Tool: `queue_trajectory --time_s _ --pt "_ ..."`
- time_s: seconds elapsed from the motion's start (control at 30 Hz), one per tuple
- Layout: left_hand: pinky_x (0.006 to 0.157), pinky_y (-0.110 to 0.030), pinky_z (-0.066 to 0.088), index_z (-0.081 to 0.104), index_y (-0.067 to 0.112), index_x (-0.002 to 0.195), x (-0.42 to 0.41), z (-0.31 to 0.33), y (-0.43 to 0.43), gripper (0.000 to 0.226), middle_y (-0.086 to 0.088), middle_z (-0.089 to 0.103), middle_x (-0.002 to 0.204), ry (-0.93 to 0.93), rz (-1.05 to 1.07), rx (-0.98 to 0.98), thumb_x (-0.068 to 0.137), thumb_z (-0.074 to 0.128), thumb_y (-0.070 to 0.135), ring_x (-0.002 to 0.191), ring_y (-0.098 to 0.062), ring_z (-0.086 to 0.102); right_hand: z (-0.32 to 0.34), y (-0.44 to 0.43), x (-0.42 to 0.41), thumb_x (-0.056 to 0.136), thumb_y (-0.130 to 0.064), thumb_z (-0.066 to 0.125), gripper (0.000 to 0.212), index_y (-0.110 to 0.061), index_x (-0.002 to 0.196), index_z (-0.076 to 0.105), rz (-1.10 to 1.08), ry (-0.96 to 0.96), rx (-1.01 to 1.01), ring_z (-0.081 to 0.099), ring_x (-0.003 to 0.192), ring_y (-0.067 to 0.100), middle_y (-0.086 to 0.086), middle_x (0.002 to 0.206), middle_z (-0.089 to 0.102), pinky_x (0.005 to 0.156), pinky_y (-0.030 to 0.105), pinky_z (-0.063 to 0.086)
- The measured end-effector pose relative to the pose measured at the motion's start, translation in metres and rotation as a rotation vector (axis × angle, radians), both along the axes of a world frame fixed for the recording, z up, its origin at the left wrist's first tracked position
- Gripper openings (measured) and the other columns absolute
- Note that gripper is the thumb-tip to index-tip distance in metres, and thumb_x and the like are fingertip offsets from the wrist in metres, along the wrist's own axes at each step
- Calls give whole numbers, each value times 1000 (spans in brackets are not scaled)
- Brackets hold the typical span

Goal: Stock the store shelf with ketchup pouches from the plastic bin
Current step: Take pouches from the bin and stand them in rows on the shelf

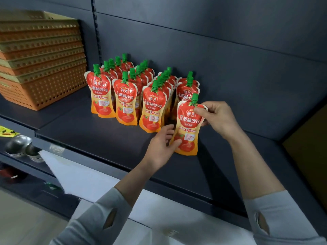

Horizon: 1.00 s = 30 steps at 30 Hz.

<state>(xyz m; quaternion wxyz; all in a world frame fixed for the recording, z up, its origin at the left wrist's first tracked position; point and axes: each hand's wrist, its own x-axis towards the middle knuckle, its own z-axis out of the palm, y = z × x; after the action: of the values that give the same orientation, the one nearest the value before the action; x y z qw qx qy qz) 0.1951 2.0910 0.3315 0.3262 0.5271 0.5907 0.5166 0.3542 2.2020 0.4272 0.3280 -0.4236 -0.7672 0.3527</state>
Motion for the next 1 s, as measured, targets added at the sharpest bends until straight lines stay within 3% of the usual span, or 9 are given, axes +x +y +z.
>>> queue_trajectory --time_s 0.13,0.33,0.5,1.0 --pt "108 -38 41 33 22 147 7 -15 9 63 4 42 145 209 -29 -50 92 62 30 132 -13 42 -3 19 -4 98 -26 63 16 -13 99 72 -107 5 57 73 91 15 2 100 75 77 38 63" --pt "119 -32 21 17 13 153 18 -20 36 71 -4 20 160 445 -37 -91 96 57 27 148 -18 15 -15 42 -22 97 -28 63 24 -11 111 71 -199 33 151 72 95 14 2 105 73 77 35 63" --pt "119 -33 17 10 12 153 19 -22 58 75 -8 11 161 554 15 -122 96 55 27 148 -24 12 -21 56 -33 97 -30 64 25 -14 115 72 -217 41 248 71 95 18 1 108 74 82 45 61" --pt "117 -32 17 11 14 154 17 -23 72 74 -7 13 161 618 35 -145 96 56 27 148 -25 14 -19 57 -36 100 -30 59 33 -14 128 63 -190 -97 322 70 101 23 6 120 71 89 47 59"
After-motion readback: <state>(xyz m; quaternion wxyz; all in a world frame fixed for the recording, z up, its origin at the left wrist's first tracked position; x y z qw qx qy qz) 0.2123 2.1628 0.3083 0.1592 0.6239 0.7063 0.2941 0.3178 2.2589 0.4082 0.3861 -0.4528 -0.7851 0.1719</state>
